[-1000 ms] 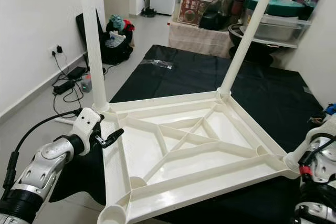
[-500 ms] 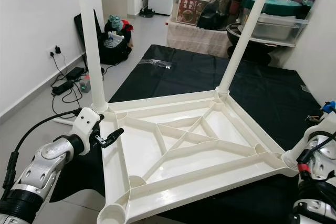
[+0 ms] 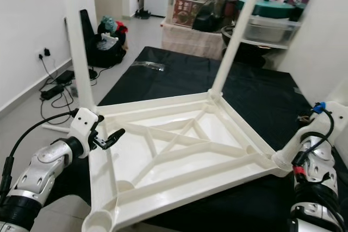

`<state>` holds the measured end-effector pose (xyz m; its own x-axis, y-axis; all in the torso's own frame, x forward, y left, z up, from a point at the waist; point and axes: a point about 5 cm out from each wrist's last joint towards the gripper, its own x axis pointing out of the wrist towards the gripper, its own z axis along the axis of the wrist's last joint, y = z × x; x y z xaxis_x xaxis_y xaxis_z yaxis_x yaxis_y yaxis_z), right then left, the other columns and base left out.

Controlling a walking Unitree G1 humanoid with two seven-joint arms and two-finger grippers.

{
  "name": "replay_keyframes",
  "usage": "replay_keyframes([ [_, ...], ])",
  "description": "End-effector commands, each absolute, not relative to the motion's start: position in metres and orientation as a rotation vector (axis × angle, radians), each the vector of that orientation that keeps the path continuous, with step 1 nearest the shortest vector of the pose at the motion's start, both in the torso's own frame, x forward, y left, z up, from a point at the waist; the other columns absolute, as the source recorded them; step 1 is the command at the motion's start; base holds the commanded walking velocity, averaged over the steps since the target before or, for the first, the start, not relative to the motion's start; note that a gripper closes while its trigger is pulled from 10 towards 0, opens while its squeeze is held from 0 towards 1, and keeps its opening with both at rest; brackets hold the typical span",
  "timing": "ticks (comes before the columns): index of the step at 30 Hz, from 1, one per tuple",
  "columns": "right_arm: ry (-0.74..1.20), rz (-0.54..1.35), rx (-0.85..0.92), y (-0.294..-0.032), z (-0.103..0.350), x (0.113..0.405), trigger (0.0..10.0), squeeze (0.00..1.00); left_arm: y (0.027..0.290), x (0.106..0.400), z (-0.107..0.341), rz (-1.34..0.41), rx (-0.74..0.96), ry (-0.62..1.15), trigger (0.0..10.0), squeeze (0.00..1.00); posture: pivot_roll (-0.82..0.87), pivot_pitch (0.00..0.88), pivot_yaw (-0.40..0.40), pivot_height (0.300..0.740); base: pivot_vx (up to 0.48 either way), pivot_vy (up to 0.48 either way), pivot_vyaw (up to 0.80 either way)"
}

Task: Building children table

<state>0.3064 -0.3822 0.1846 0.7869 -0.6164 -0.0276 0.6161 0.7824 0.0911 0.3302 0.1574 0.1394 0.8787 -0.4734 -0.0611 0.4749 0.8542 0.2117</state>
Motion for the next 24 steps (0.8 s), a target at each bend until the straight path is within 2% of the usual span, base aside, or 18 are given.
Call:
replay_keyframes([
  [1, 0.096, -0.659, 0.106, -0.377, 0.162, 0.305, 10.0, 0.0, 0.159, 0.329, 0.139, -0.499, 0.223, 0.014, 10.0, 0.0, 0.06, 0.0, -0.08, 0.74, 0.0, -0.439, 0.0],
  [15, 0.098, -0.634, 0.101, -0.371, 0.162, 0.309, 10.0, 0.0, 0.16, 0.33, 0.14, -0.493, 0.222, 0.011, 10.0, 0.0, 0.06, 0.0, -0.081, 0.74, 0.0, -0.439, 0.0],
  [24, 0.098, -0.609, 0.102, -0.366, 0.161, 0.313, 10.0, 0.0, 0.16, 0.33, 0.143, -0.479, 0.208, -0.009, 10.0, 0.0, 0.06, 0.0, -0.082, 0.74, 0.054, -0.055, 0.0],
])
